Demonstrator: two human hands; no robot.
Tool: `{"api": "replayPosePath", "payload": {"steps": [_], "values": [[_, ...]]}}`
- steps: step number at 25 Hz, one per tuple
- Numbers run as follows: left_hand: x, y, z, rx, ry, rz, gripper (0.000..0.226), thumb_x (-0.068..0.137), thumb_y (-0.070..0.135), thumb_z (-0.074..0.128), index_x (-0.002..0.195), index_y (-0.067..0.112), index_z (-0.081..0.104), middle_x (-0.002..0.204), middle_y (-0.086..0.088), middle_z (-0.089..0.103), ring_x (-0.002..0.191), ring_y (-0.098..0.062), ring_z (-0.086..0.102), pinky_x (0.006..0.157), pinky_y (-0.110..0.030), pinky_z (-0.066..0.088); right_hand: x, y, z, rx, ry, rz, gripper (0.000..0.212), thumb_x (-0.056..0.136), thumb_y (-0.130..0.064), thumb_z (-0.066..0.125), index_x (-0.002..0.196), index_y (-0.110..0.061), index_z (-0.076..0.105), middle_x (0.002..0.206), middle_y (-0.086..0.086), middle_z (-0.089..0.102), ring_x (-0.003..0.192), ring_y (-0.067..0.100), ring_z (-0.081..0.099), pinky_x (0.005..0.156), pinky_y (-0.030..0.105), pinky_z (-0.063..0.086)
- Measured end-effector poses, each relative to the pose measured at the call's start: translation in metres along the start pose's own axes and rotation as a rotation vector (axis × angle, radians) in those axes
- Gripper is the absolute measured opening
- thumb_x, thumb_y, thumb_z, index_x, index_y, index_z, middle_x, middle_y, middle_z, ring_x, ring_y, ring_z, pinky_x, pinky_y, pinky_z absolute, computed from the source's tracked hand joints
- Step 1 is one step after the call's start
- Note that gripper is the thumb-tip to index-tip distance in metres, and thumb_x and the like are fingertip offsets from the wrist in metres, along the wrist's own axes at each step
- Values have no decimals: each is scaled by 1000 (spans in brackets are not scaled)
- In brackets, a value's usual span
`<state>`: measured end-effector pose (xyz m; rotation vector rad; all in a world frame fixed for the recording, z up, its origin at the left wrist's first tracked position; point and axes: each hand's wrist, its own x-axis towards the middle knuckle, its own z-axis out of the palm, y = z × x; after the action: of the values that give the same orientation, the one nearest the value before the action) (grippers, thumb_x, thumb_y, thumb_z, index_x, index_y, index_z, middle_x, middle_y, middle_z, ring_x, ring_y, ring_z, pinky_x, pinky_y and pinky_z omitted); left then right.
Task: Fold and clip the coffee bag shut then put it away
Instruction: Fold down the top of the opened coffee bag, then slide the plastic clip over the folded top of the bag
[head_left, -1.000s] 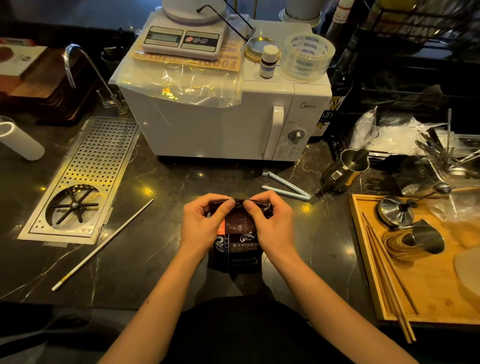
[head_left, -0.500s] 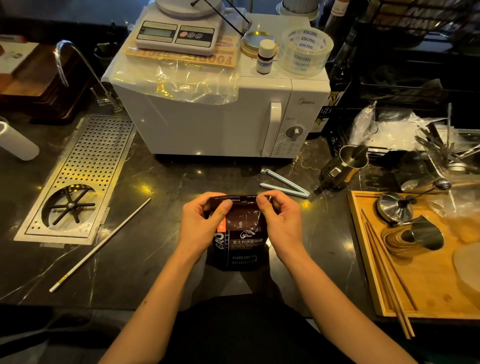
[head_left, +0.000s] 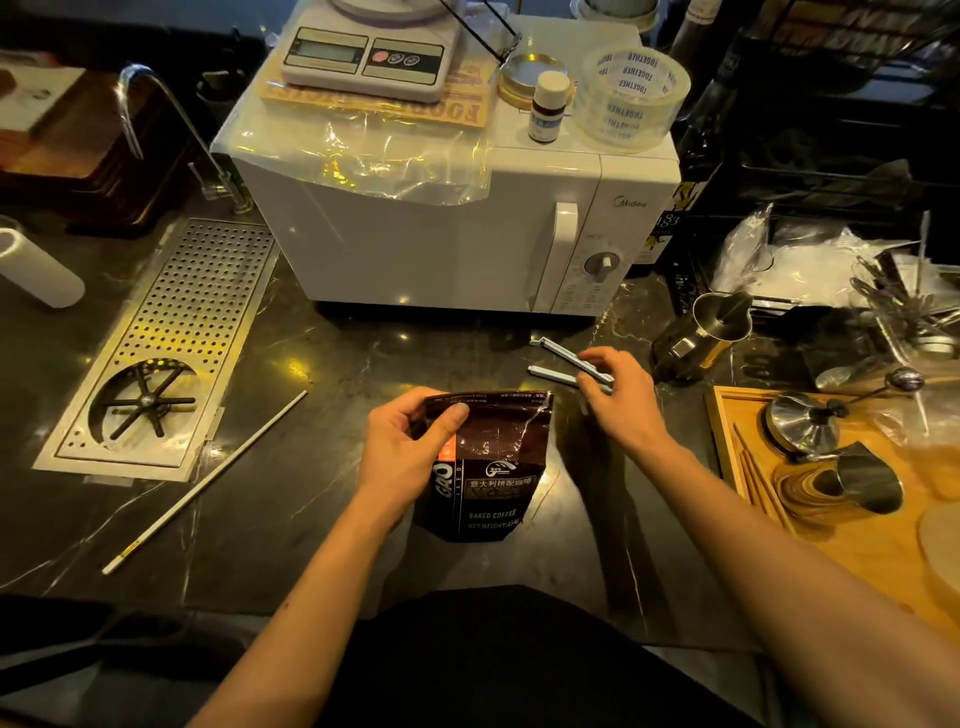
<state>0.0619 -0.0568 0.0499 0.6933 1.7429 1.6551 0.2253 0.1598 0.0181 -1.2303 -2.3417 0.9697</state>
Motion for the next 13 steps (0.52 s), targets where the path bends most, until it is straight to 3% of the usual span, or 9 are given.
{"api": "replayPosePath", "payload": {"steps": [4, 9, 13], "values": [[0, 3, 1, 12, 4, 20, 5, 85, 15, 72, 88, 19, 73, 85, -10, 76, 79, -17, 73, 72, -34, 60, 22, 32, 3, -397, -180, -15, 33, 94, -30, 62, 126, -22, 59, 134, 12, 49, 124, 32, 47, 98, 45, 45], [-3, 4, 1, 33, 19, 17, 5, 86, 8, 71, 88, 12, 71, 85, -13, 75, 77, -15, 71, 74, -38, 58, 27, 36, 3, -522, -213, 41, 28, 95, -30, 59, 121, -22, 60, 127, 13, 51, 119, 36, 49, 91, 50, 49], [-4, 5, 2, 16, 12, 20, 6, 86, 9, 71, 87, 14, 71, 80, -4, 75, 76, -13, 71, 72, -34, 58, 15, 40, 4, -484, -195, 59, 20, 96, -29, 58, 113, -18, 61, 113, 12, 53, 112, 33, 51, 86, 46, 50]]}}
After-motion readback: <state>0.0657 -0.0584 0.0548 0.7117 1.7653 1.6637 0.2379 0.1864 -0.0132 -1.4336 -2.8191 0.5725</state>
